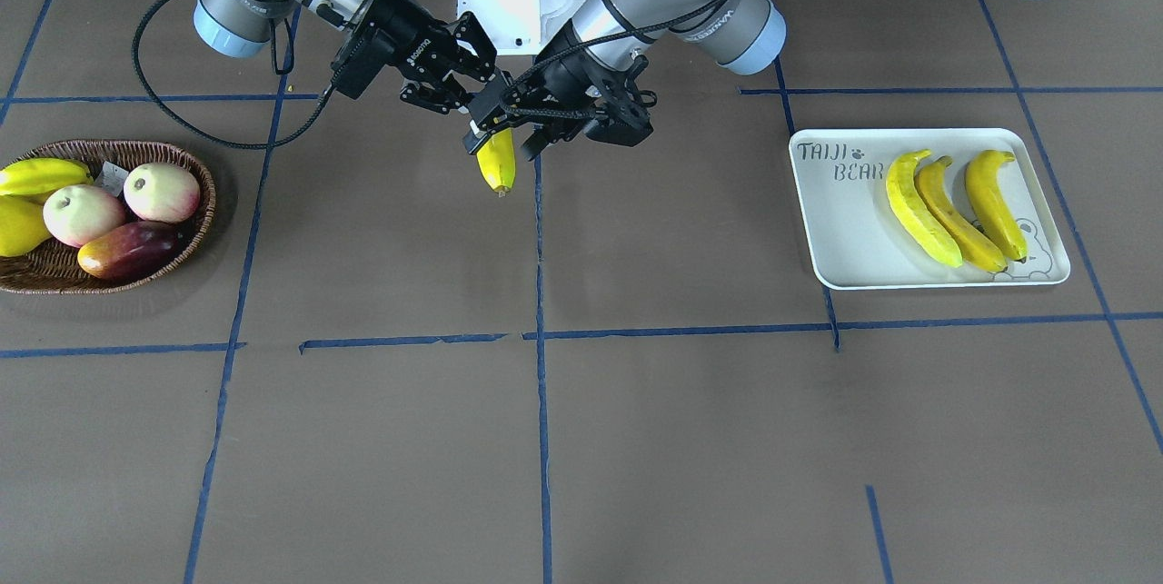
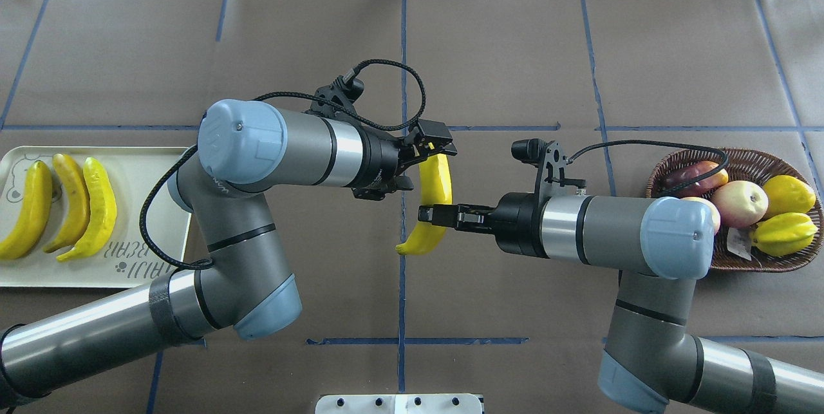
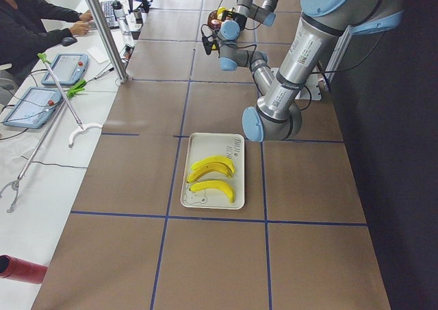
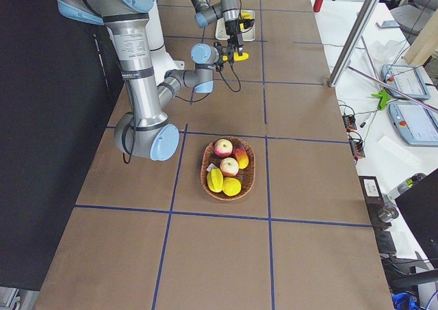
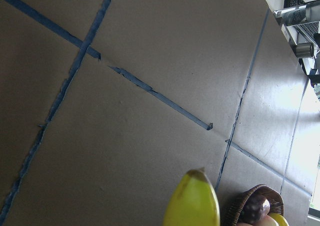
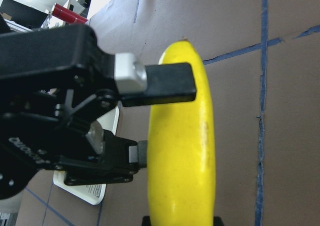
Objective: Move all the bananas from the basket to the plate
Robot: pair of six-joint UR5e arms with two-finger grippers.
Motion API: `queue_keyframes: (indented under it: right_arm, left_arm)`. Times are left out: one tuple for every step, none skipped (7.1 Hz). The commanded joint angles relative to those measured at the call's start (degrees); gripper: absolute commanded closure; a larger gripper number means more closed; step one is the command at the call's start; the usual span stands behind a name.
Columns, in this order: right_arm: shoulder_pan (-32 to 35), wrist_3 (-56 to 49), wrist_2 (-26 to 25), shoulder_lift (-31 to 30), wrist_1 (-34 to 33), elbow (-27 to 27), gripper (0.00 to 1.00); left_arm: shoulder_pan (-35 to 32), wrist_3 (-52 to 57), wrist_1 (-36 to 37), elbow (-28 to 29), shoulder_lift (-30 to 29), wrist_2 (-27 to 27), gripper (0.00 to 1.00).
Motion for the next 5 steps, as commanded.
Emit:
queue_keyframes:
  right_arm:
    - [0.00, 0.00, -0.03, 0.02, 0.01, 0.00, 0.97]
    - [0.00, 0.00, -0.12, 0.02, 0.01, 0.00, 0.97]
    - [0.00, 0.00, -0.12, 0.02, 0.01, 0.00, 0.97]
    - [0.00, 0.00, -0.12, 0.02, 0.01, 0.00, 0.95]
    - [0.09, 0.09, -0.12, 0.02, 0.01, 0.00, 0.71]
  left_arm:
    - [0.58, 0.00, -0.21, 0.01, -0.03, 0.08, 0.17]
    - [0.58, -0.08, -0.21, -0.08, -0.03, 0.08, 0.75]
    - [0.58, 0.00, -0.47, -0.17, -0.03, 0.00, 0.99]
    - [0.58, -0.08, -0.47, -0.17, -0.03, 0.00, 1.00]
    - [0.49, -0.17, -0.47, -0.26, -0.03, 0.00, 1.00]
